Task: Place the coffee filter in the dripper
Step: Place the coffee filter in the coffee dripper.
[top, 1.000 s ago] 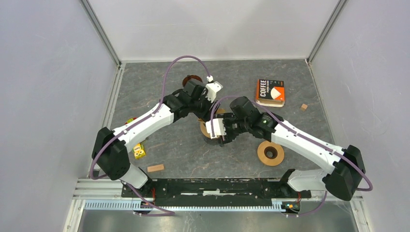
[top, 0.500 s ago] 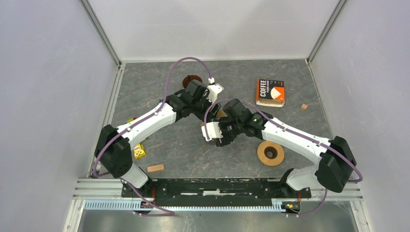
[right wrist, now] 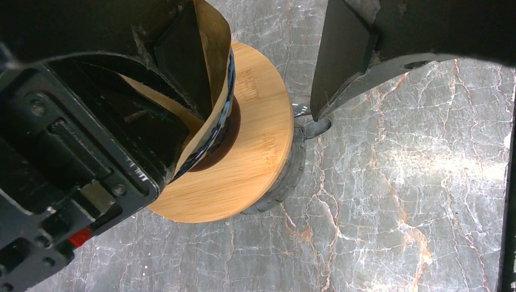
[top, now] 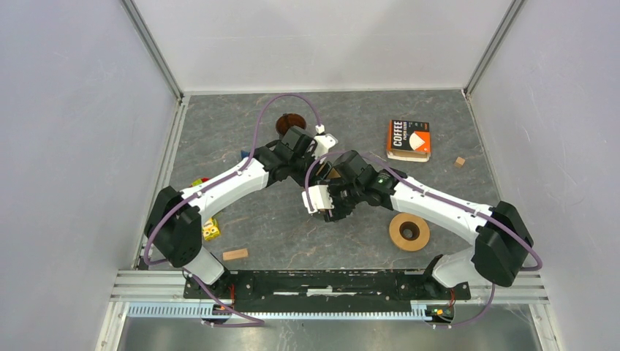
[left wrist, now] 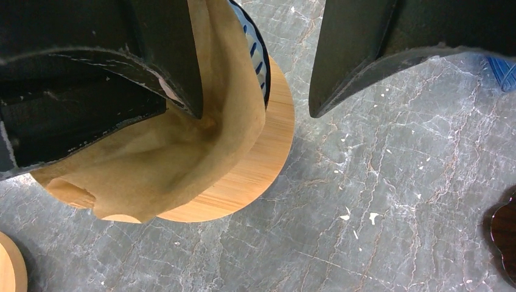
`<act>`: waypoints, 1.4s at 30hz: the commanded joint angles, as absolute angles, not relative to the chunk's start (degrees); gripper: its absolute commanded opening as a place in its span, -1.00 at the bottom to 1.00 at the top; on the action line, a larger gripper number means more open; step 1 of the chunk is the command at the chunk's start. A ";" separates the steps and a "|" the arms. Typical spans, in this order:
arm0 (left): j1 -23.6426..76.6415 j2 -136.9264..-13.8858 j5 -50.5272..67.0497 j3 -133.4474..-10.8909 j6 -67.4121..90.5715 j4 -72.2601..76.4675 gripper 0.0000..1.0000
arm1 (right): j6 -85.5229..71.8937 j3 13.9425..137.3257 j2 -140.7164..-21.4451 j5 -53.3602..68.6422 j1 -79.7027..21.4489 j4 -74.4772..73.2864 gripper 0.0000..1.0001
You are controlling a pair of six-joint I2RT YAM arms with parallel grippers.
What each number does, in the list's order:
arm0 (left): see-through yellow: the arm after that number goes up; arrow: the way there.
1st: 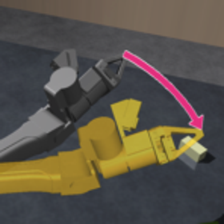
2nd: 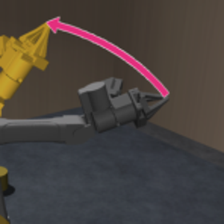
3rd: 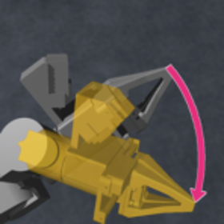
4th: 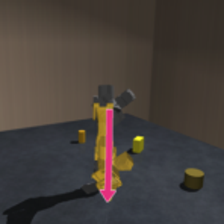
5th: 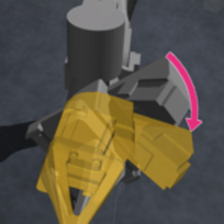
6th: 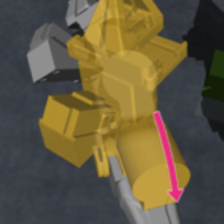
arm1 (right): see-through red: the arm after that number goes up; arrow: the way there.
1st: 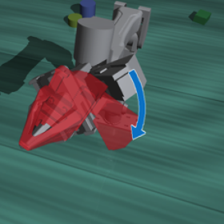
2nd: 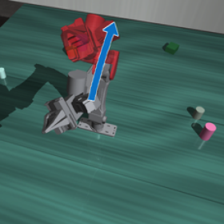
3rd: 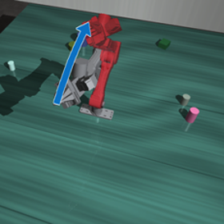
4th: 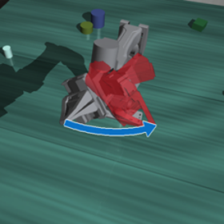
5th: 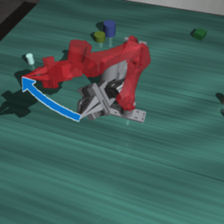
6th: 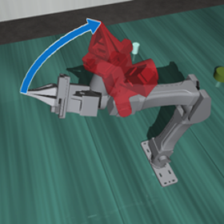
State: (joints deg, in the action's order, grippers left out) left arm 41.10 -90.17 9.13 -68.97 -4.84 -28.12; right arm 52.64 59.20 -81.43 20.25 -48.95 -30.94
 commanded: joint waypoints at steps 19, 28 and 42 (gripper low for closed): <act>40.87 -86.60 8.95 -72.90 -8.85 -28.65 0.77 | 50.19 65.49 -75.79 19.61 -49.23 -35.41 0.42; 40.89 -83.59 10.74 -74.51 -8.90 -30.69 0.98 | 49.22 65.64 -72.37 20.30 -49.13 -36.54 0.44; 28.44 -81.90 15.93 -80.95 -0.60 -30.71 0.88 | 42.78 67.28 -67.49 33.87 -36.03 -34.45 0.43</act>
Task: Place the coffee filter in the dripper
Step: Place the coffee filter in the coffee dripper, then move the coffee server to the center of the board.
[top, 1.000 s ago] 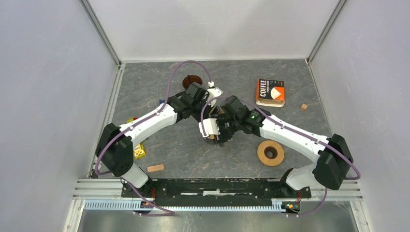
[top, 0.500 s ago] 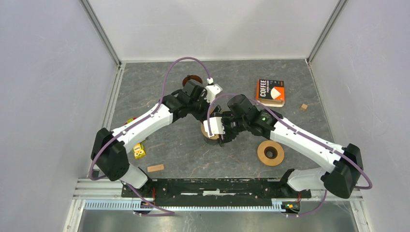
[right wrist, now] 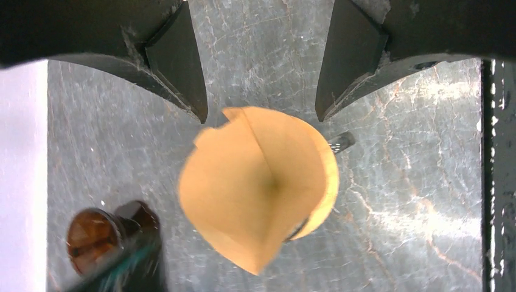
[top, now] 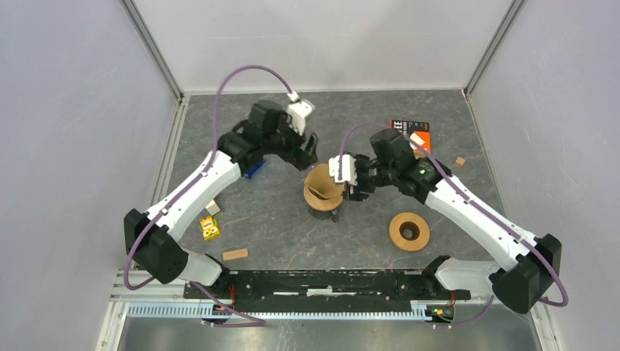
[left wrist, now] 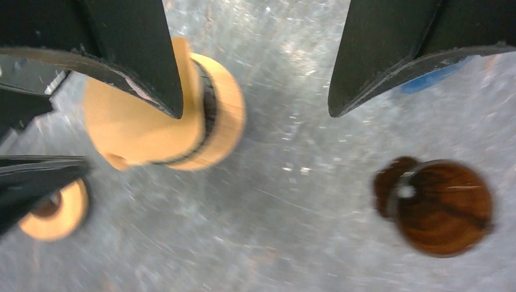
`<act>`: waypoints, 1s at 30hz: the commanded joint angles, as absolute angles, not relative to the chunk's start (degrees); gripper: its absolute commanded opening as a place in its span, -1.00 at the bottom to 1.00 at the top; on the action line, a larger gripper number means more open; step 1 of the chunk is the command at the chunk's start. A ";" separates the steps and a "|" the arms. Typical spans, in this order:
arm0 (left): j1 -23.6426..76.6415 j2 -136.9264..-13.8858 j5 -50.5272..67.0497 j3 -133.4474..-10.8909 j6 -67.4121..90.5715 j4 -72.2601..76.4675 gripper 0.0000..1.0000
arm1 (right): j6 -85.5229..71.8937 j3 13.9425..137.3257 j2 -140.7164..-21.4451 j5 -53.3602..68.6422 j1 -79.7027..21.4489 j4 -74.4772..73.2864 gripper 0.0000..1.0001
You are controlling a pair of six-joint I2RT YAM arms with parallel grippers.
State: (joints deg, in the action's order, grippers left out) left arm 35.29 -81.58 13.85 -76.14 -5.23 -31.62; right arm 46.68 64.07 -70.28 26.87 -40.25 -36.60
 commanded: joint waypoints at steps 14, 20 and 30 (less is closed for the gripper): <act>15.99 -109.58 2.35 -99.31 3.69 -32.67 0.68 | 36.26 63.14 -63.61 32.87 -31.64 -28.83 0.41; 12.88 -122.30 4.05 -111.79 6.62 -36.46 0.56 | 36.17 61.61 -62.77 32.74 -31.07 -28.48 0.41; 12.57 -133.57 13.38 -123.50 10.01 -43.50 0.12 | 36.21 59.15 -61.98 32.53 -30.42 -27.37 0.41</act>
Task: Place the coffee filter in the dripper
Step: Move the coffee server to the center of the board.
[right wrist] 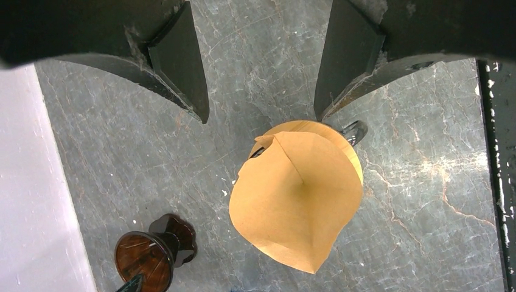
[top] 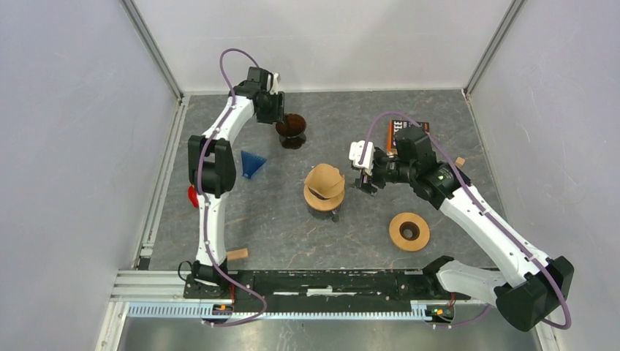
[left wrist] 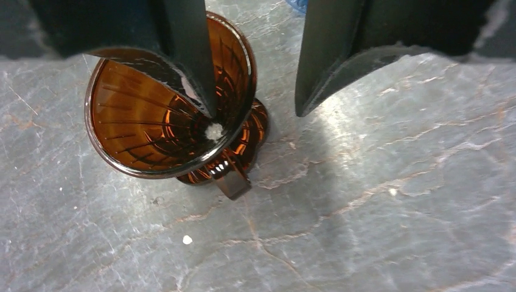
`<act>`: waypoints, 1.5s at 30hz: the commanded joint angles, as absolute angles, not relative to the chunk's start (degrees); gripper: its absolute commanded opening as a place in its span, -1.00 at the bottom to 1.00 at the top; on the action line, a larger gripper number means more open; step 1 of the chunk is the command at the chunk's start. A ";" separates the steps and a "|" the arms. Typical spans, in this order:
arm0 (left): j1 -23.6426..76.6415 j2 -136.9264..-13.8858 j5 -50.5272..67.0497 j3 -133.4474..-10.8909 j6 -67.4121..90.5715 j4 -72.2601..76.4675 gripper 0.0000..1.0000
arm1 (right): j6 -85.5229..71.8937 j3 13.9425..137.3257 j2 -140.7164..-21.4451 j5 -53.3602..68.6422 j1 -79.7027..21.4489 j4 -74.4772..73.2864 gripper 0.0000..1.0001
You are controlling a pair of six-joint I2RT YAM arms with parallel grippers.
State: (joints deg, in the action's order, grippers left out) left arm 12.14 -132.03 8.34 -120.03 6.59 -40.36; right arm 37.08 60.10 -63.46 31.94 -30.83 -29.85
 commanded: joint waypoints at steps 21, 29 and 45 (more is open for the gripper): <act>13.10 -109.26 19.66 -93.47 -3.24 -44.85 -0.93 | 36.04 56.70 -60.41 30.09 -29.01 -26.41 0.41; 13.10 -101.21 23.45 -82.74 -4.51 -45.00 -0.95 | 34.98 54.34 -59.09 25.67 -21.85 -27.88 0.39; 13.01 -98.34 20.92 -75.12 -5.79 -41.15 -0.87 | 59.58 47.78 -65.90 22.03 -1.85 -46.51 0.52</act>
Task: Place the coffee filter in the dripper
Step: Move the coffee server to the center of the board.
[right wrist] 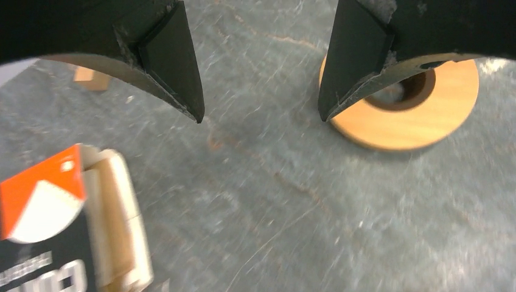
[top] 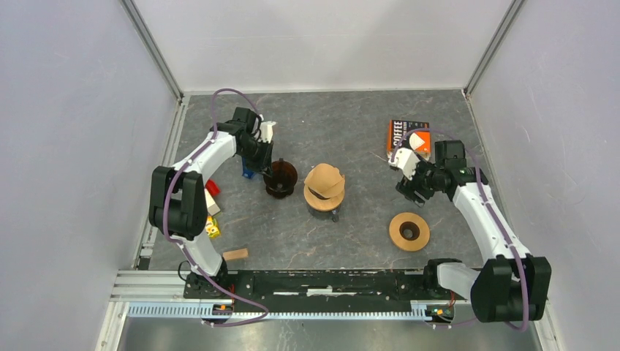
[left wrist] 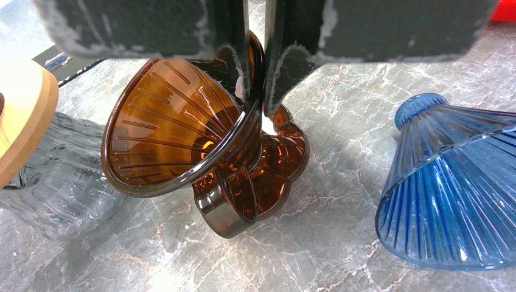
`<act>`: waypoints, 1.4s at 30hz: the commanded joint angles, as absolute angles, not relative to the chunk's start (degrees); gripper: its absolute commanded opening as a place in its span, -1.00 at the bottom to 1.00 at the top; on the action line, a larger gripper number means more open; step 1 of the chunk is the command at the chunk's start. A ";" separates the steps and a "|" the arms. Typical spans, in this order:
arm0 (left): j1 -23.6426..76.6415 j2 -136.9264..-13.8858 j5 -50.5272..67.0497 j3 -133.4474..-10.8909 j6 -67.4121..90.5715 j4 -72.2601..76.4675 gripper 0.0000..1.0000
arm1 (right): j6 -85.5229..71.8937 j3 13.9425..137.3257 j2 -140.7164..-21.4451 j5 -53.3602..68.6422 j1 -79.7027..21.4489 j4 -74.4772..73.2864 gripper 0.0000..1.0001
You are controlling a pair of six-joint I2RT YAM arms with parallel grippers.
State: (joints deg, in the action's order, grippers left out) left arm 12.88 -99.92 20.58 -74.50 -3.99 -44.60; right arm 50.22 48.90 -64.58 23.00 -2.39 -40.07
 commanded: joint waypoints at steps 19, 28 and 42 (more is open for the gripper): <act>12.93 -105.39 21.04 -80.35 -3.03 -39.02 -0.33 | 66.37 40.01 -69.98 17.25 -1.87 -48.20 0.56; 12.95 -102.24 20.71 -83.20 -4.35 -39.00 0.20 | 64.56 38.67 -72.44 19.00 -1.98 -44.50 0.51; 13.01 -94.51 22.31 -84.11 -3.66 -37.27 0.49 | 61.44 36.97 -72.68 20.60 -3.88 -41.19 0.37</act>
State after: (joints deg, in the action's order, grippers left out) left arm 12.88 -97.73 20.14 -82.06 -3.86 -39.42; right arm 61.54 38.17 -72.44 19.51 -3.38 -43.66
